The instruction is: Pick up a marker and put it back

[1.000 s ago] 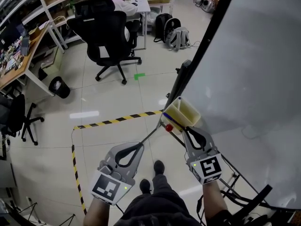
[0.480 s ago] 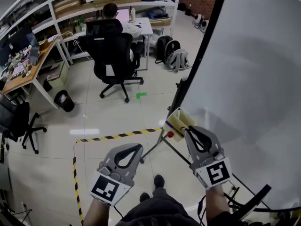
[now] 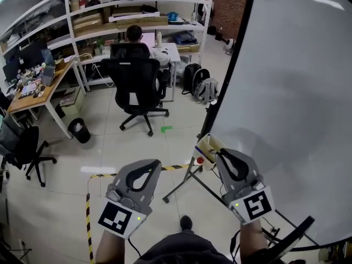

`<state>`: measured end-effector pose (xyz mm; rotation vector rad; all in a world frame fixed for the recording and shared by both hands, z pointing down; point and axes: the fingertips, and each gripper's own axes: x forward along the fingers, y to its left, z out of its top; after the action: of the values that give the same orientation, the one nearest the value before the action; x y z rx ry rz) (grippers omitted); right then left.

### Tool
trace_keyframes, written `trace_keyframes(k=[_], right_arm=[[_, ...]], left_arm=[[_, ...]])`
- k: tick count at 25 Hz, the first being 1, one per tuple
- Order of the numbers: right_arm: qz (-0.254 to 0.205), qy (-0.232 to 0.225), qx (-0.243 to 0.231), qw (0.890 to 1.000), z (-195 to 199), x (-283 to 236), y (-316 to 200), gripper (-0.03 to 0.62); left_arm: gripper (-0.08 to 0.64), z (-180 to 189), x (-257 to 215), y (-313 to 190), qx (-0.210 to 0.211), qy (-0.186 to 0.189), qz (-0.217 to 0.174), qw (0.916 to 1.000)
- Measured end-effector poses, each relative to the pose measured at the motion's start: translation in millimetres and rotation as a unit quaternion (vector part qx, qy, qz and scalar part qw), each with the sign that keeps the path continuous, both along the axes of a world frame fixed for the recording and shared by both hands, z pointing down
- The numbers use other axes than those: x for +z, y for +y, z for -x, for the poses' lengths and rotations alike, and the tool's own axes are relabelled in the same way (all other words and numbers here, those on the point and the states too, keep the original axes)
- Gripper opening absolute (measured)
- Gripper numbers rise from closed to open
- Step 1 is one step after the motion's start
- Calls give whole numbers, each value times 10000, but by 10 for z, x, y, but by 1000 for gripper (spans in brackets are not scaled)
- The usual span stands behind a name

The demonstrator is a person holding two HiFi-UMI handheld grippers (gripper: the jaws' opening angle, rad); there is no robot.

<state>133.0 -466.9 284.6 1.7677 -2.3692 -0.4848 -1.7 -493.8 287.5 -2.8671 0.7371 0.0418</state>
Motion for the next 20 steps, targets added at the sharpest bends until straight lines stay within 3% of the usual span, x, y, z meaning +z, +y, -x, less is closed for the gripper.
trace_keyframes(k=[12,15,20], right_arm=[[-27,123,-103,9999,352,-19,425,40],[-50,125,-152,9998,485,-54,518,40],[293,20,50,9996,495,69,693,40]], left_arm=[[6,234,-80,452,18,-9,-277,9996],[6,259,-65,536,61,23,-191,9998],[6,256,56,573,-78,89,257,9996]])
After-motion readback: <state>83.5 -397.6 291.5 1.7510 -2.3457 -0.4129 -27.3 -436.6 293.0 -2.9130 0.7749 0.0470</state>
